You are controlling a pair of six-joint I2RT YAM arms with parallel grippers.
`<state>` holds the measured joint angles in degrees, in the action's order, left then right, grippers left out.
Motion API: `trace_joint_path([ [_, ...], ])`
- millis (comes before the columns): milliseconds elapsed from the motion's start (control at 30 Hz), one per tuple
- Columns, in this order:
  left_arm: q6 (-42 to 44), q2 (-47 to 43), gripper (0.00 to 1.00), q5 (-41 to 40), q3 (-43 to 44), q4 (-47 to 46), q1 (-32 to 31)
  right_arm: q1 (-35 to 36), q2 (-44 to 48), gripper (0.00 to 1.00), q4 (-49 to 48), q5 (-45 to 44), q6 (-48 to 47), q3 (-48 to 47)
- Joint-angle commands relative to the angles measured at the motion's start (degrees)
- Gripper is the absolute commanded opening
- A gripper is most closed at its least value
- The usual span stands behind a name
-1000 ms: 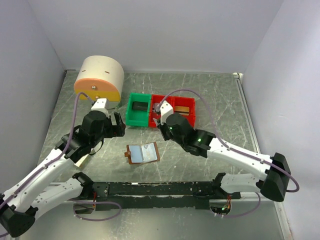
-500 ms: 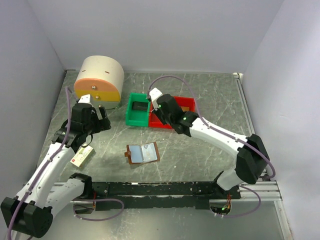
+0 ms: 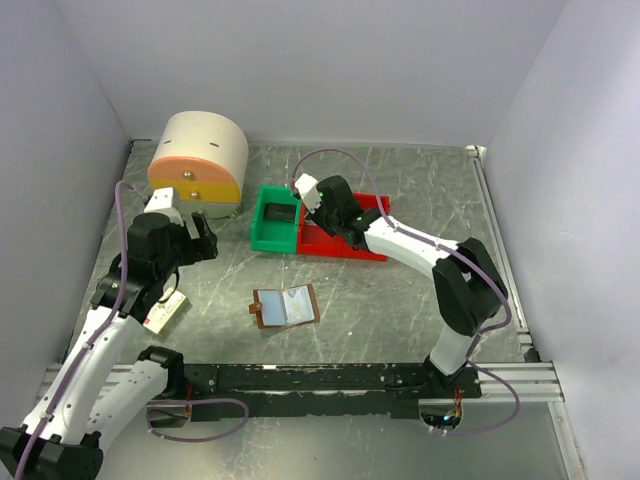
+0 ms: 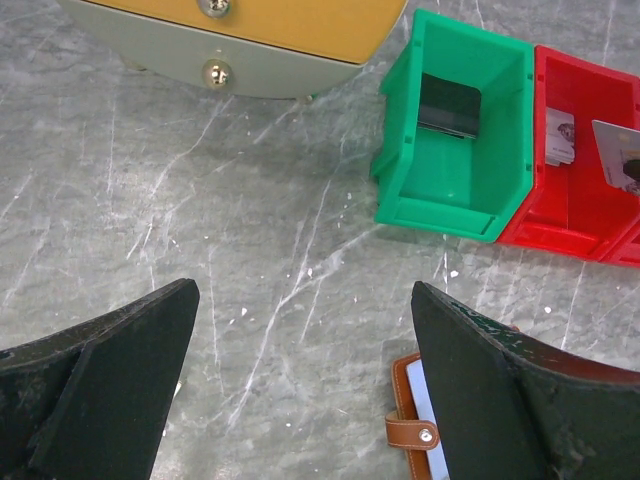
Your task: Take the credit cards out of the card holder
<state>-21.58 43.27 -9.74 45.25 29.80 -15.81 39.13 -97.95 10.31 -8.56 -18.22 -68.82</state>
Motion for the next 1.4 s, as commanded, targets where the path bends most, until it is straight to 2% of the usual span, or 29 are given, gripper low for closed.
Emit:
trace_joint_path([
  [0, 0.81, 0.36, 1.00, 0.94, -0.03, -2.09, 0.34, -1.23, -2.53, 0.00, -4.80, 1.01, -9.36, -2.46],
  [167, 0.84, 0.31, 1.00, 1.35, 0.19, -1.91, 0.34, -1.55, -6.56, 0.00, -6.00, 0.56, -16.33, -4.33],
  [500, 0.84, -1.68, 1.00, 0.65, -0.19, -2.16, 0.34, -2.72, -15.24, 0.00, -4.81, -4.00, -23.30, -11.84],
  [1067, 3.08, -1.16, 1.00, 1.81, 0.01, -2.03, 0.34, -3.89, -21.16, 0.00, -5.54, -2.60, -25.88, -12.96],
  [1367, 3.17, -1.00, 1.00, 1.69, 0.02, -1.94, 0.34, -4.06, -20.54, 0.07, -6.90, -1.28, -26.63, -10.60],
])
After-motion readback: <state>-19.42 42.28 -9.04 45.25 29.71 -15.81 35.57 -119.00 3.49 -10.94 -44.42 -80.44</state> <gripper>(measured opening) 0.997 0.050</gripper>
